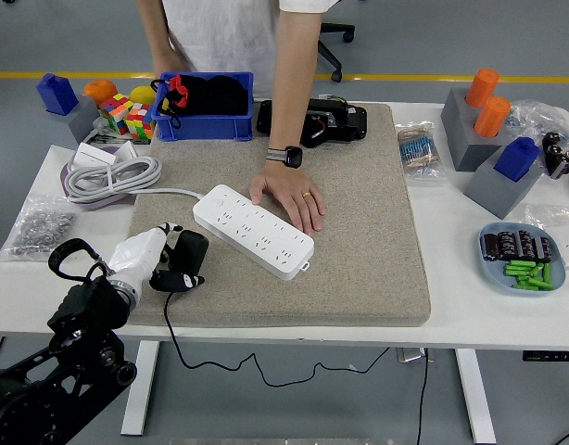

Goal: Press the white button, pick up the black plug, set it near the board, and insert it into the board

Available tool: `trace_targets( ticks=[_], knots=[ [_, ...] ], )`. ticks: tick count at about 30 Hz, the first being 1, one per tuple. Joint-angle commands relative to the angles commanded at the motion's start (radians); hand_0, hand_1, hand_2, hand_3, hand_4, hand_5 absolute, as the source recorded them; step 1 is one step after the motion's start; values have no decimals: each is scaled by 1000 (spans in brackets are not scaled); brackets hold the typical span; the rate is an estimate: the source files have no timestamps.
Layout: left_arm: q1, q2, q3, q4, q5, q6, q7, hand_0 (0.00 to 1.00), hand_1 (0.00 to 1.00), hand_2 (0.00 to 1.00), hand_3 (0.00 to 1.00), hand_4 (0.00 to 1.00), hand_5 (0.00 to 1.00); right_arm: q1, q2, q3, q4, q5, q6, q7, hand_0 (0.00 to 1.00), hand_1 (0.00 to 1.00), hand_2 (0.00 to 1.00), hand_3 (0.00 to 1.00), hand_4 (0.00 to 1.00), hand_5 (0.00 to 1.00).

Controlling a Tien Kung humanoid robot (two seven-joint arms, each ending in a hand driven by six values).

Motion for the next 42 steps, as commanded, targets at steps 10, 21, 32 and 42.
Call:
trace_targets(
  ticks=[10, 21, 32, 42],
  knots=[
    [-4, 0, 5, -2, -3, 28, -6, 699, 831, 888, 970, 998, 524, 0, -1, 1, -1, 0, 0, 0, 634, 635, 615, 598, 686, 433],
    [-9, -2, 9, -6, 31, 65, 4, 436, 693, 714, 879, 998, 426, -1, -1, -2, 0, 1, -2, 3, 634, 635, 615, 599, 685, 430],
    [-14, -3, 12, -6, 37, 69, 12, 348, 606, 624, 820, 998, 360, 0, -1, 0, -1, 1, -6, 7, 634, 635, 614, 600, 684, 430],
    [-18, -7, 23, 6, 41, 73, 12, 316, 561, 562, 771, 998, 289, -1, -1, -3, 0, 2, -7, 11, 634, 634, 613, 600, 682, 432]
  ],
)
